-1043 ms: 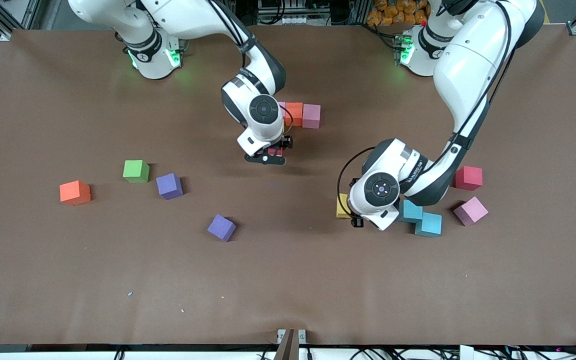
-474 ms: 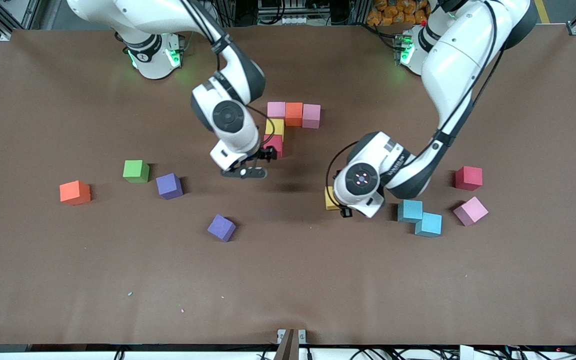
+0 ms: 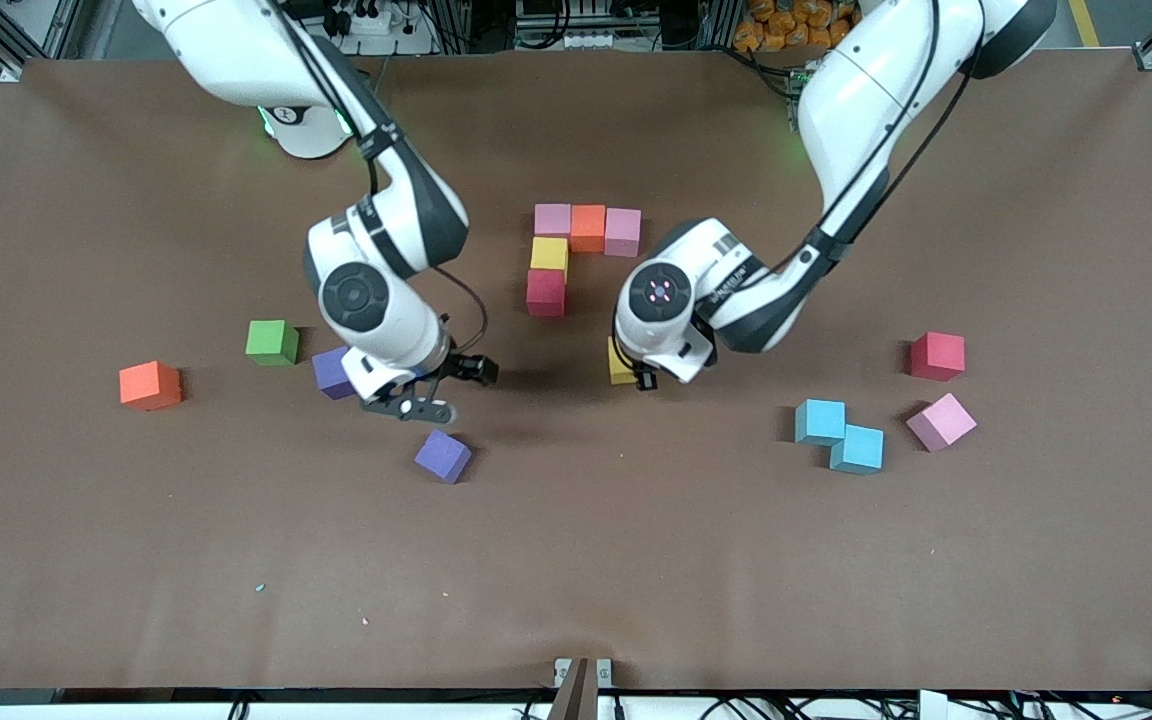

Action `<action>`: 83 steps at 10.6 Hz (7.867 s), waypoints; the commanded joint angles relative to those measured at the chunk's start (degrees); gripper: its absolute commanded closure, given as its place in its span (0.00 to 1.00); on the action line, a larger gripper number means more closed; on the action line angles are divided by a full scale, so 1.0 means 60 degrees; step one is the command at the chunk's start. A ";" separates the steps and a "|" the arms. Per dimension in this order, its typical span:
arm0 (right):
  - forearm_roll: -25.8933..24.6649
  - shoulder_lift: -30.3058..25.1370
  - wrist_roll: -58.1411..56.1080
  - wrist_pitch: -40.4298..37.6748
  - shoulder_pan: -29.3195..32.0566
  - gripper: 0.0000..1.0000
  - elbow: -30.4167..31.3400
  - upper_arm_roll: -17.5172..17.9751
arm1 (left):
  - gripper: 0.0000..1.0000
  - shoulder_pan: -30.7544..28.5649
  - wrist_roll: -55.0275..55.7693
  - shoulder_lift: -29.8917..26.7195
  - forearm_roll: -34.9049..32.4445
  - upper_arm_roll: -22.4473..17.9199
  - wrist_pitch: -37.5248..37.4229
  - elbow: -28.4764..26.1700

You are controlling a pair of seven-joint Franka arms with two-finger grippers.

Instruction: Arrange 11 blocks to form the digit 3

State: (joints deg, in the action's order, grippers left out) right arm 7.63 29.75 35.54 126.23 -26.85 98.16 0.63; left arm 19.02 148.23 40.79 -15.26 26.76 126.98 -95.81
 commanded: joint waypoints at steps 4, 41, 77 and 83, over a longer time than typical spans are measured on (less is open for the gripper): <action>-0.0041 0.1046 0.1618 -0.0120 0.0679 0.00 -0.1329 0.0115 | 1.00 0.0771 0.1032 -0.1010 -0.0106 -0.0124 0.1187 -0.1577; -0.0495 0.1854 -0.2877 -0.2801 0.0360 0.96 -0.2958 0.0394 | 1.00 0.1371 0.1340 -0.0543 -0.0020 0.0184 0.1703 -0.1668; -0.0422 0.1340 0.1093 0.1359 -0.2410 0.93 0.0265 0.0379 | 0.00 -0.6055 -0.6852 -0.1114 -0.0019 0.1400 -0.0656 -0.1009; -0.0422 0.1326 0.1078 0.1345 -0.2410 0.93 0.0427 0.0379 | 0.00 -0.5938 -0.6292 -0.0939 -0.0180 0.1224 -0.0231 -0.0965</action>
State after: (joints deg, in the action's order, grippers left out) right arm 4.76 38.17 41.29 133.56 -41.19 98.70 3.02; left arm -17.18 109.23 34.33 -15.59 34.38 124.86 -102.47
